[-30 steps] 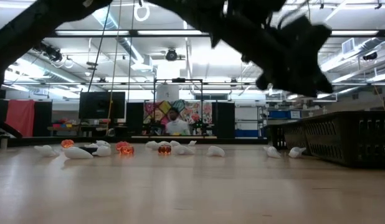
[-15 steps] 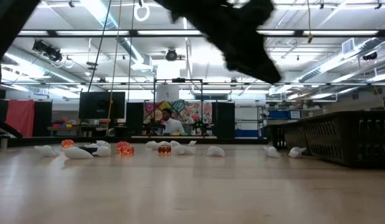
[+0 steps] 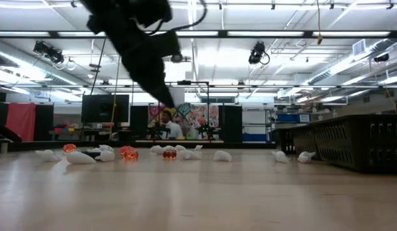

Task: Sort Halloween decoration
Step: Put the black ghost toy into the bottom black bin

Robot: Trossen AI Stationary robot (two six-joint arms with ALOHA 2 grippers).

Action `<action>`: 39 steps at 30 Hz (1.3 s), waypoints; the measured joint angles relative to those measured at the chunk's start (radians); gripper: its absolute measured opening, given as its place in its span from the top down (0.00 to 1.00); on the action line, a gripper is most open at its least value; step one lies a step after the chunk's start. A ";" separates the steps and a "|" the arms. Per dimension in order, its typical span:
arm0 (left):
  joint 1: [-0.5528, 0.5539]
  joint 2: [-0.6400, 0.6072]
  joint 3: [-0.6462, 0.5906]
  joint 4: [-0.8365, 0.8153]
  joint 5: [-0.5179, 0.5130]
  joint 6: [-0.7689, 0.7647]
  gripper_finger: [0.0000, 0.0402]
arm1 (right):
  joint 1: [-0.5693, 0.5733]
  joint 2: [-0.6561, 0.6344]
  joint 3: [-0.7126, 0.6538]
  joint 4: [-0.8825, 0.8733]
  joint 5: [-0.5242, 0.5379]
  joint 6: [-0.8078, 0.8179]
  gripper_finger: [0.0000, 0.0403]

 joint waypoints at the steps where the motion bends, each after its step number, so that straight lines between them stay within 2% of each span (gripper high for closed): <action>1: 0.008 -0.025 -0.032 -0.002 -0.001 -0.016 0.70 | 0.000 0.001 0.000 -0.001 0.000 0.000 0.58; 4: 0.046 -0.080 -0.109 -0.034 0.000 -0.051 0.70 | 0.002 0.009 -0.001 -0.001 0.000 0.000 0.58; 8: 0.122 -0.101 -0.124 -0.120 -0.004 -0.045 0.66 | 0.003 0.032 -0.018 -0.004 -0.010 0.000 0.58; 16: 0.271 -0.093 -0.118 -0.213 -0.007 0.118 0.52 | 0.006 0.101 -0.027 0.004 -0.066 0.000 0.58; 19: 0.320 -0.093 -0.116 -0.233 -0.010 0.178 0.49 | 0.006 0.120 -0.027 0.001 -0.076 -0.004 0.58; 23: 0.355 -0.072 -0.072 -0.269 -0.009 0.239 0.49 | 0.003 0.137 -0.027 0.004 -0.085 -0.012 0.58; 31: 0.383 0.083 0.101 -0.417 0.018 0.451 0.49 | -0.021 0.146 -0.027 0.077 -0.112 -0.024 0.58; 39: 0.396 0.105 0.112 -0.472 0.124 0.721 0.49 | -0.011 0.146 -0.027 0.097 -0.131 -0.024 0.58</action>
